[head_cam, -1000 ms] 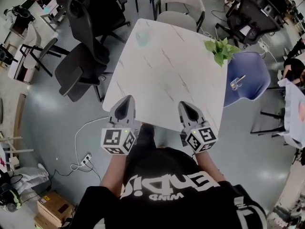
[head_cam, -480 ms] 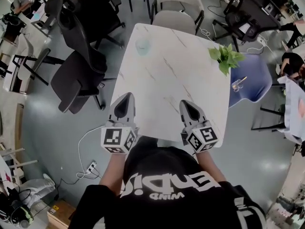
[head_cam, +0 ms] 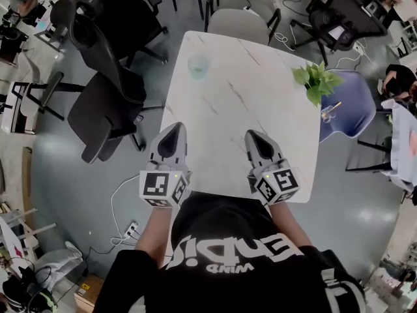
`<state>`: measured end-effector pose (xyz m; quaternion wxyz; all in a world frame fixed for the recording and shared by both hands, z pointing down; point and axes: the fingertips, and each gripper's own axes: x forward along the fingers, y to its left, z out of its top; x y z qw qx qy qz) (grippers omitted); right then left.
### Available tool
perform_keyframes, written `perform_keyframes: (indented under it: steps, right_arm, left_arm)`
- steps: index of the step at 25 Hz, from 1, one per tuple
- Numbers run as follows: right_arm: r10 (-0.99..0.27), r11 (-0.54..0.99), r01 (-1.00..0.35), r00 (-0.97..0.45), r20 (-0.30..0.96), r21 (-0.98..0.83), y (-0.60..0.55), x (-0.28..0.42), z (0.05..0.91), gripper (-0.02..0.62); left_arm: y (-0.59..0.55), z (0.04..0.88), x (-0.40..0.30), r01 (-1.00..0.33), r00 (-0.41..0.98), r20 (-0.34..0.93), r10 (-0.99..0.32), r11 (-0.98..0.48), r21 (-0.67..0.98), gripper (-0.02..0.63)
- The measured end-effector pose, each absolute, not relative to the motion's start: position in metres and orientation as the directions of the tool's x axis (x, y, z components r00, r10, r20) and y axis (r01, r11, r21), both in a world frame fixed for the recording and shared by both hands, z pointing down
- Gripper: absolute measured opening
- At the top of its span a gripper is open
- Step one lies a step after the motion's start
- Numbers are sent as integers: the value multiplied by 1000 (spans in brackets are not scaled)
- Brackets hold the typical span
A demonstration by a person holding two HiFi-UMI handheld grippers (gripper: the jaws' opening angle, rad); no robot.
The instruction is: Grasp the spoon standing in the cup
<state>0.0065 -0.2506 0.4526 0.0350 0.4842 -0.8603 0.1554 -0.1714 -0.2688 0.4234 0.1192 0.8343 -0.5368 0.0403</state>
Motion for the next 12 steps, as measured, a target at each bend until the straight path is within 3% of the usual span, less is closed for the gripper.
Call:
perform_keyframes:
  steps: [12]
  right_arm:
    - [-829,495,-834,-537,157,-245,-278,22,434,12]
  left_arm:
    - [-280,431,-145,-915,403,213,-890,-384,125,12]
